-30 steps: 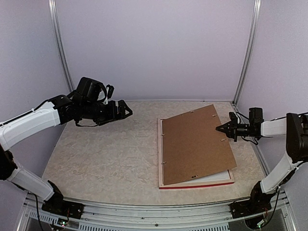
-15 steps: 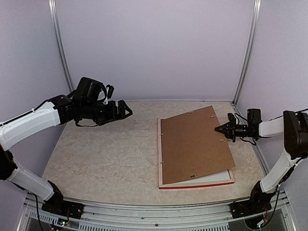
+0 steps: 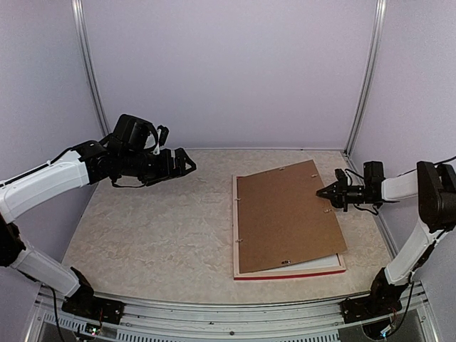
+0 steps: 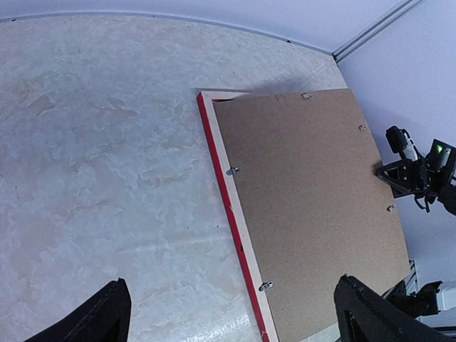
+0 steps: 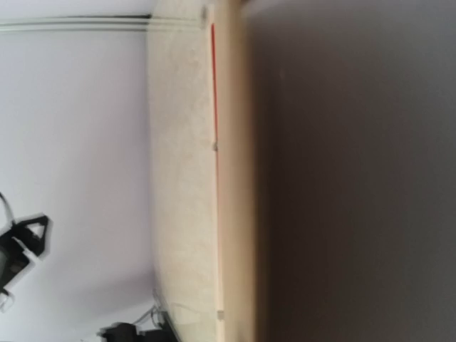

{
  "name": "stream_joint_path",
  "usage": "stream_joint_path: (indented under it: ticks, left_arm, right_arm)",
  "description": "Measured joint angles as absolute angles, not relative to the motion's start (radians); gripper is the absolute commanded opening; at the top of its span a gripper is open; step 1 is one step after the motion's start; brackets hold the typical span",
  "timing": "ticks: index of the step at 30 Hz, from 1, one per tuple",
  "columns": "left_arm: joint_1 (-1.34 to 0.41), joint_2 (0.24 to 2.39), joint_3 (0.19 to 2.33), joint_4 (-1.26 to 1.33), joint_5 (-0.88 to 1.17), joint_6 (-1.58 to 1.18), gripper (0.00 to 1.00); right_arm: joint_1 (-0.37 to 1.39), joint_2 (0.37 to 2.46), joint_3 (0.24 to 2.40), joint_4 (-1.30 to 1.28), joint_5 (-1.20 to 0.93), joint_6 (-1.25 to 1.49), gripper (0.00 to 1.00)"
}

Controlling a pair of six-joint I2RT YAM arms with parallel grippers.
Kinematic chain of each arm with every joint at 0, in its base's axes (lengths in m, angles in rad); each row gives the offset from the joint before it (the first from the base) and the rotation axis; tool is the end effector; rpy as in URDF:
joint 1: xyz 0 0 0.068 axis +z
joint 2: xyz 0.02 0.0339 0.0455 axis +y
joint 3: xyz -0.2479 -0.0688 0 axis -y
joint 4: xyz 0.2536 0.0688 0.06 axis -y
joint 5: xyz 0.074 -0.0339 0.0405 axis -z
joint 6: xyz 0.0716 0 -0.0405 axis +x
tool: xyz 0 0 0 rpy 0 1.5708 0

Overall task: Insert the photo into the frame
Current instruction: Place the backboard next to the photo.

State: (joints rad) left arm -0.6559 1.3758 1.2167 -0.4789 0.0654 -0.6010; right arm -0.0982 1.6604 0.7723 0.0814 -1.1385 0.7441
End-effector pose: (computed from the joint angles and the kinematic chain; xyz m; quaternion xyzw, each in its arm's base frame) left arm 0.2735 -0.2164 0.2891 0.0392 0.8920 -0.2878 0.3464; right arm 0.3255 0.0333 0.1264 0.1361 0.7954 0.5739 0.1391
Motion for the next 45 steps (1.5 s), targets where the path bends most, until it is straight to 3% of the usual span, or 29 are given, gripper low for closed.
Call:
stream_joint_path:
  ticks: [4, 11, 20, 45]
  left_arm:
    - [-0.656, 1.376, 1.217, -0.479, 0.065, -0.601, 0.99]
    - [-0.656, 1.388, 1.213, -0.479, 0.066, -0.601, 0.99]
    - [-0.656, 1.399, 1.209, -0.479, 0.067, -0.601, 0.99]
    - [-0.677, 1.428, 1.178, -0.458, 0.072, -0.601, 0.99]
  right_arm:
    - [-0.091, 1.660, 0.813, -0.022, -1.090, 0.661, 0.37]
    - [-0.059, 1.660, 0.893, -0.187, -0.962, 0.542, 0.53]
    - [0.012, 1.659, 0.937, -0.299, -0.788, 0.475, 0.53]
    - [0.076, 1.612, 0.900, -0.271, -0.573, 0.476, 0.54]
